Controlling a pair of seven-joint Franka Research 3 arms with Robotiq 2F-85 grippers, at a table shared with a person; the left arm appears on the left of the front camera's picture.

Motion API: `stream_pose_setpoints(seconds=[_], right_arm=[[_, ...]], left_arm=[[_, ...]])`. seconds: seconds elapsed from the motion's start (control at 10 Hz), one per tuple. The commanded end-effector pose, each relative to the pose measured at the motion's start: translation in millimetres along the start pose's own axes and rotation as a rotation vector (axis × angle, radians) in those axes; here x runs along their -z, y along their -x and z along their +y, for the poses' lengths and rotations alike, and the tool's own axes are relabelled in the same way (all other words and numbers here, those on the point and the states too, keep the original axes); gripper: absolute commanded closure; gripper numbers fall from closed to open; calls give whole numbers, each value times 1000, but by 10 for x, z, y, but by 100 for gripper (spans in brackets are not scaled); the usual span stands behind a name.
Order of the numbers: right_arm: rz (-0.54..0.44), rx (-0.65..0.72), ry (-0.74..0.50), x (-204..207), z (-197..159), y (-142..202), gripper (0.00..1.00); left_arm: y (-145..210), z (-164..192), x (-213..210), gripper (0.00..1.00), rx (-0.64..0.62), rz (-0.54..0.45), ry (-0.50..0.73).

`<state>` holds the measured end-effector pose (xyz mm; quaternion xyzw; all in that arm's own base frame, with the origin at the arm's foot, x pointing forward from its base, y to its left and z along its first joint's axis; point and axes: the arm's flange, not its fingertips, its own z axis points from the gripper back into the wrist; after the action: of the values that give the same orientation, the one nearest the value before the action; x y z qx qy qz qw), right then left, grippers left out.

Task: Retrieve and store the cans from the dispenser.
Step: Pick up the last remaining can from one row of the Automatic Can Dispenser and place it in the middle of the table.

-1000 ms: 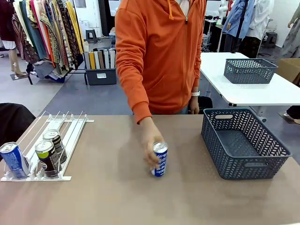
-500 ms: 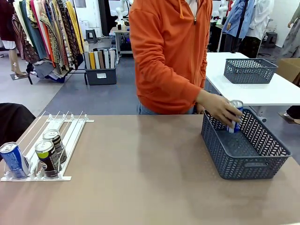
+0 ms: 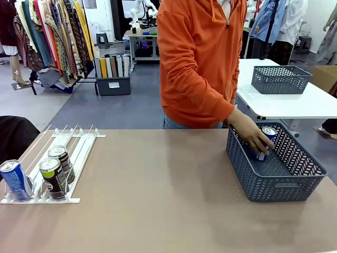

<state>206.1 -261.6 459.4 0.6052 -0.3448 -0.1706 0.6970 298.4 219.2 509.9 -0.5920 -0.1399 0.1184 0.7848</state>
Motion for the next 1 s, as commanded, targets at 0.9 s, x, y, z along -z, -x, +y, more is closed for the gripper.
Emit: stream_pose_setpoints(seconds=[0.9], right_arm=[[-15, -27, -18, 13, 16, -29, 0]], left_arm=[[85, -179, 1571, 0, 160, 218, -1010]])
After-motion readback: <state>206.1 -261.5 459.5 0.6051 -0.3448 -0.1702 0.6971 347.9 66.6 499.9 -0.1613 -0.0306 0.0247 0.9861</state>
